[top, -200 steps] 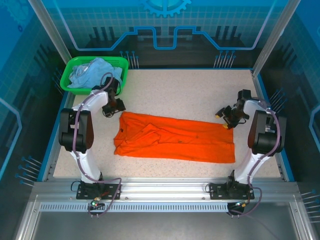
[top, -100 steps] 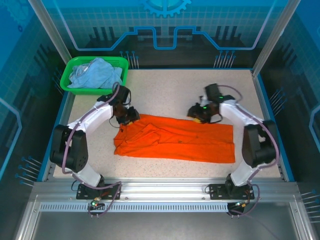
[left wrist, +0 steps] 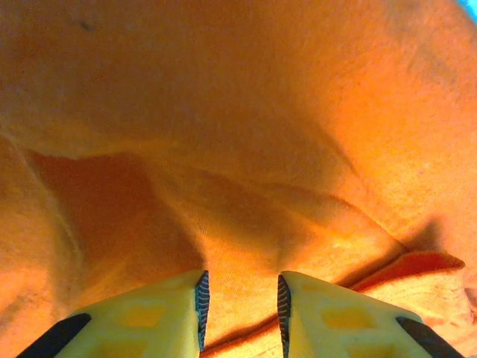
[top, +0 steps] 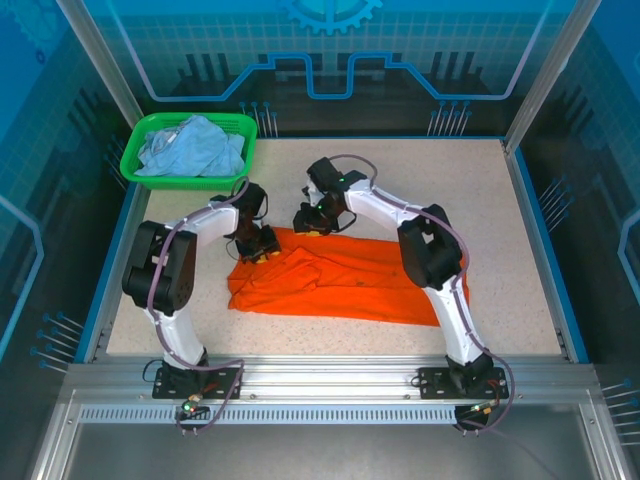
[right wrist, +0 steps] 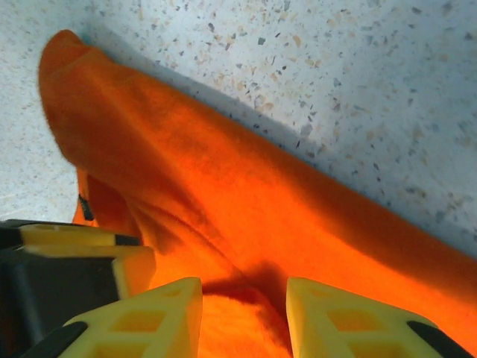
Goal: Fold and stack the t-shirts
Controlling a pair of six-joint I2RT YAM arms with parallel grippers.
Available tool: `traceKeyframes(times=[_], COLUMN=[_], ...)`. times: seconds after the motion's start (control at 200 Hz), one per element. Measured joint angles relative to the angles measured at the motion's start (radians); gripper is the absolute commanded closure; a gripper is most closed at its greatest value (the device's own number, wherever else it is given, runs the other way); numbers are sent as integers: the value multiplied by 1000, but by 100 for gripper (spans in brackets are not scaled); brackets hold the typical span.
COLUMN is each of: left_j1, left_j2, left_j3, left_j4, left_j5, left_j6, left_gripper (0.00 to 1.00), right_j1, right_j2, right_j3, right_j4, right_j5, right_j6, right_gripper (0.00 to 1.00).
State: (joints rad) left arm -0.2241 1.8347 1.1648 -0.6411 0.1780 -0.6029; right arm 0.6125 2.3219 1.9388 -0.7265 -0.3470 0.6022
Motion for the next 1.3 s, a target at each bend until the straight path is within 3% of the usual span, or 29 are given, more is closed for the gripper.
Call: traceKeyframes(times=[0.26, 1.301], left_j1=[16, 34], left_j2=[1, 31], left_j3=[0, 7], left_j4=[-6, -18], left_j5=[-23, -35], left_j6=[11, 56], left_gripper=[66, 64], right_j1=[18, 64], right_j2=[76, 24], right_j3=[40, -24], right_j4=[-60, -60], right_j5=[1, 47], right_j6=[-30, -111], right_gripper=[63, 63])
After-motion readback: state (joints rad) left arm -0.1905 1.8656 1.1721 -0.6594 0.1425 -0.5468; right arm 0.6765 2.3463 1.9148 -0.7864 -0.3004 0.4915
